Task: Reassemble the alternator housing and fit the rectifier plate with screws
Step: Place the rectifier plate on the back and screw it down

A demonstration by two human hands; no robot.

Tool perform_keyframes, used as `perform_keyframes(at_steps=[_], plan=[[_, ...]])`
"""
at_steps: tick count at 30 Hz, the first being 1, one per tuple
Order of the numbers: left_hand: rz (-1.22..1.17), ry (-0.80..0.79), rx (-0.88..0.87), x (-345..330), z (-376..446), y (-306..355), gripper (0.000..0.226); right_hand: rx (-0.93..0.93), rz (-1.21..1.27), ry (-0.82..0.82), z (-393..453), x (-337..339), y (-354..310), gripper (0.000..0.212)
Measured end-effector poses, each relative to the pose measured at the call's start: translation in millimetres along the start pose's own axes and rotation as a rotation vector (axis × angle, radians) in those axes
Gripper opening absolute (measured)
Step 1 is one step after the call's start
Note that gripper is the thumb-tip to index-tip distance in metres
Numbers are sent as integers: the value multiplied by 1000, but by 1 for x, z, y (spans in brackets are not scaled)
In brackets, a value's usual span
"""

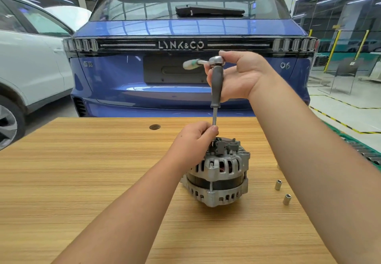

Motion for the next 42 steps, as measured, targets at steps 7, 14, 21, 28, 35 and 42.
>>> perform_keyframes(at_steps=[7,14,21,28,35,42], plan=[[-199,3,52,0,1,-7,6,48,25,65,-2,11,-3,36],[-179,-83,49,5,11,-5,14,15,3,-31,3,8,0,36],[-142,-108,23,-1,15,-8,27,181,47,-5,14,3,0,20],[-83,-124,68,-2,17,-11,31,1032,-720,428,-1,2,-10,29],[-119,-145,103,-2,14,-9,35,1030,-1264,213,-11,-18,-7,21],[-135,-122,115,-3,12,-7,36,866,-1488,134,-10,-23,-18,51]])
Point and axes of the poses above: each hand's wrist, its own z-axis towards the middle knuckle, its own x-axis out of the back of the hand, y = z × x, the point moved 6 cm from there along z, towards the middle knuckle, and after that the axes turned 9 degrees about -z, right-handed, at the moved point
